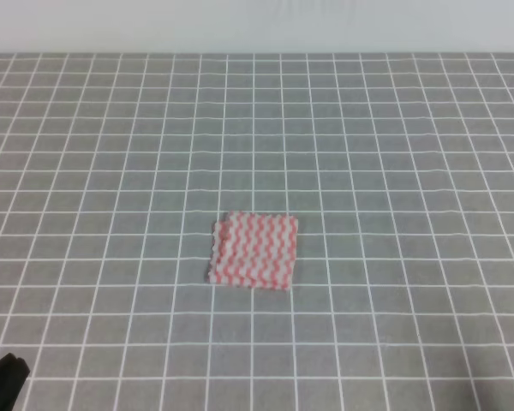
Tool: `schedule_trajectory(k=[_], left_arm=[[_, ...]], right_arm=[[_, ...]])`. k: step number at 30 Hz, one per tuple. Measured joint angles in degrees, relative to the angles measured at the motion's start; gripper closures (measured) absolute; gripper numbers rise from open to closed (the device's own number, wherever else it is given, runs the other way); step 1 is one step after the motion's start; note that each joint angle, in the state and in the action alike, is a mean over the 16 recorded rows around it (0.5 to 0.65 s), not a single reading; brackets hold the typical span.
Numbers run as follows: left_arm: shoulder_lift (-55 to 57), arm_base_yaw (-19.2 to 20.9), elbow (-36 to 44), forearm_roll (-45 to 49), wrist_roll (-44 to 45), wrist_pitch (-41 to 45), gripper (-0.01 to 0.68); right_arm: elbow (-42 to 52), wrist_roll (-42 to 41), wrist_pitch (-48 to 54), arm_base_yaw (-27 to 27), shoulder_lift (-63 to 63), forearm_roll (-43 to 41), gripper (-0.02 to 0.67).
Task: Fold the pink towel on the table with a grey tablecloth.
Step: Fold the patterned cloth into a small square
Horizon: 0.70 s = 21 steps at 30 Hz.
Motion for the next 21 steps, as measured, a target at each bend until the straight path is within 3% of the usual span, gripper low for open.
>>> schedule_trajectory(k=[10, 21], left_arm=[[-0.02, 1.0, 0.0, 3.98, -1.81, -0.6, 0.676], [-0.02, 12.43, 0.0, 15.98, -12.34, 2.58, 0.676]], right_arm=[[-0.16, -0.16, 0.14, 0.01, 0.0, 0.03, 0.665], [0.08, -0.31, -0.07, 0.03, -0.05, -0.01, 0.665]])
